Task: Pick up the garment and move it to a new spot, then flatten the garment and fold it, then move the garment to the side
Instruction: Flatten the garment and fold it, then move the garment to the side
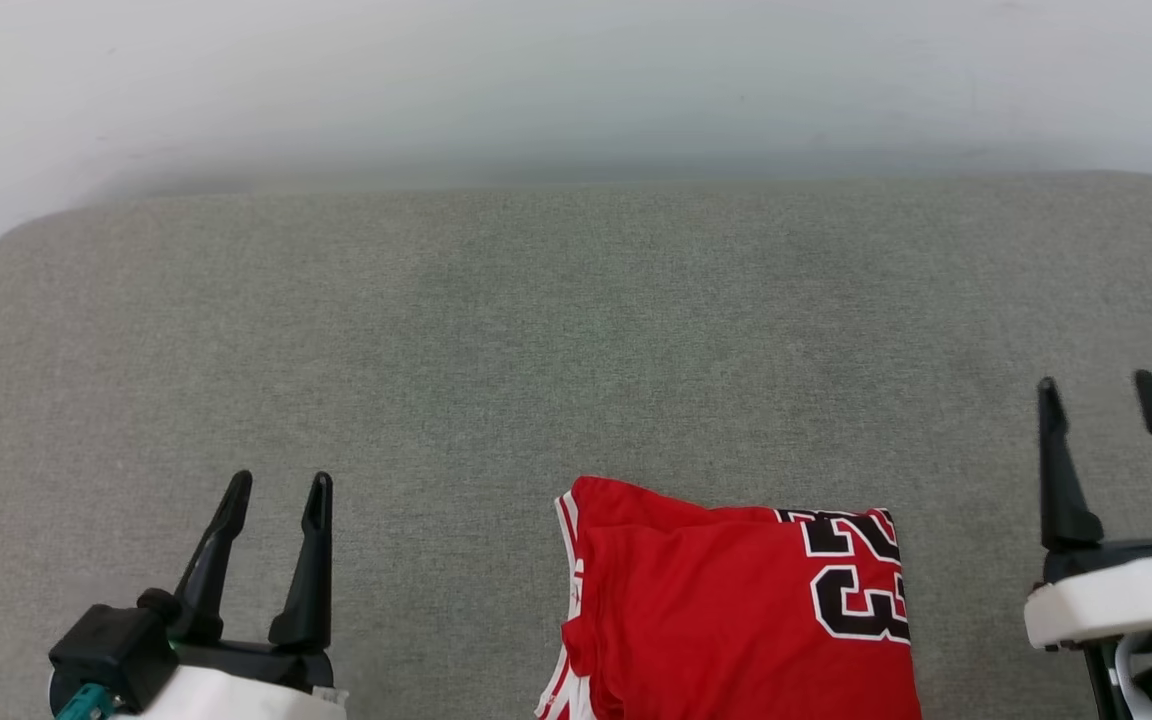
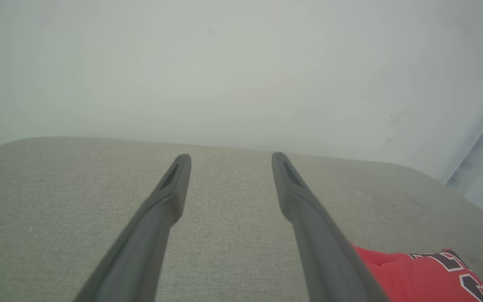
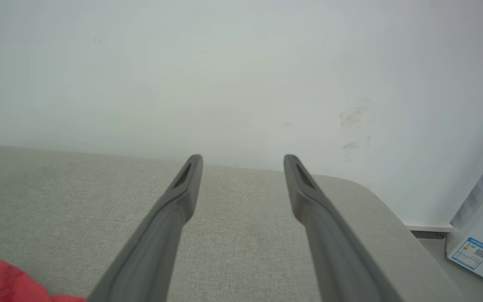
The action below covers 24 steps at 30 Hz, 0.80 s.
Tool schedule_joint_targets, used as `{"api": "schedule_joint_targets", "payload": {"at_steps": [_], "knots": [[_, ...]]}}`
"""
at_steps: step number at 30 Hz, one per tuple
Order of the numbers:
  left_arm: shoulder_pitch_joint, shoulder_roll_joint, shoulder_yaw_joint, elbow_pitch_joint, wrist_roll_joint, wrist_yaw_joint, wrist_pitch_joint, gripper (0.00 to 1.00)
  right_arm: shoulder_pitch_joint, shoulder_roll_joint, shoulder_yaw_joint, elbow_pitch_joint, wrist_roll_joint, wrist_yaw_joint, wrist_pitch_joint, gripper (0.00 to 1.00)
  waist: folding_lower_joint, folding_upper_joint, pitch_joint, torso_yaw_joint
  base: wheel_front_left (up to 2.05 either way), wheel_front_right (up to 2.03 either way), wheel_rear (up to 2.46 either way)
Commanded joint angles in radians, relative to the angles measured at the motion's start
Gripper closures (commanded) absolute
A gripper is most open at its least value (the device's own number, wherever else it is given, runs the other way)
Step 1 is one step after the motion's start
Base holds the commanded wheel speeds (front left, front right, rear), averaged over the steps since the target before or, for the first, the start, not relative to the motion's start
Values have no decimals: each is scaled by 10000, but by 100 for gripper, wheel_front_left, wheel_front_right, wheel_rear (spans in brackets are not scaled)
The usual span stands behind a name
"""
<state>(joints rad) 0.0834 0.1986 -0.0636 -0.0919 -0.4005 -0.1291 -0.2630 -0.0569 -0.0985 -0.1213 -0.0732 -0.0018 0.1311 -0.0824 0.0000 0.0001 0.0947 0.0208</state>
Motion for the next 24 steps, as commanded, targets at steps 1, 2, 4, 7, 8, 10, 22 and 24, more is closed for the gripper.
{"api": "schedule_joint_targets", "payload": {"at_steps": [1, 2, 4, 7, 8, 10, 22, 24], "knots": [[141, -24, -4, -41, -58, -10, -22, 0, 168, 147, -169, -120, -120, -6, -392, 0, 0, -1, -15, -21, 0, 0, 0], [172, 31, -18, -40, -35, -10, -22, 0, 289, 240, -164, -94, -161, -6, -612, 0, 0, -1, -17, -20, 0, 0, 0], [214, 64, 19, -51, 4, -10, -22, 0, 474, 368, -116, -49, -210, -6, -966, 0, 0, -1, -37, -20, 0, 0, 0], [294, 15, 53, -76, 2, -10, -22, 0, 650, 434, -13, 62, -76, -8, -1174, 0, 0, -1, -81, -21, 0, 0, 0], [292, -1, 61, -83, 2, -10, -22, 0, 679, 452, 57, 77, -43, -6, -1213, 0, 0, -1, -90, -20, 0, 0, 0], [279, -19, 62, -84, 20, -10, -22, 0, 753, 481, 199, 129, -12, -6, -1238, 0, 0, -1, -97, -11, 0, 0, 0], [195, -65, -78, -70, 78, -10, -22, 0, 1031, 490, 618, 59, 39, -6, -416, 0, 0, -1, -28, 137, 0, 0, 0], [165, -60, -90, -80, 62, -10, -22, 0, 1196, 440, 711, -13, 127, -6, 357, 0, 0, -1, 31, 168, 0, 0, 0]]}}
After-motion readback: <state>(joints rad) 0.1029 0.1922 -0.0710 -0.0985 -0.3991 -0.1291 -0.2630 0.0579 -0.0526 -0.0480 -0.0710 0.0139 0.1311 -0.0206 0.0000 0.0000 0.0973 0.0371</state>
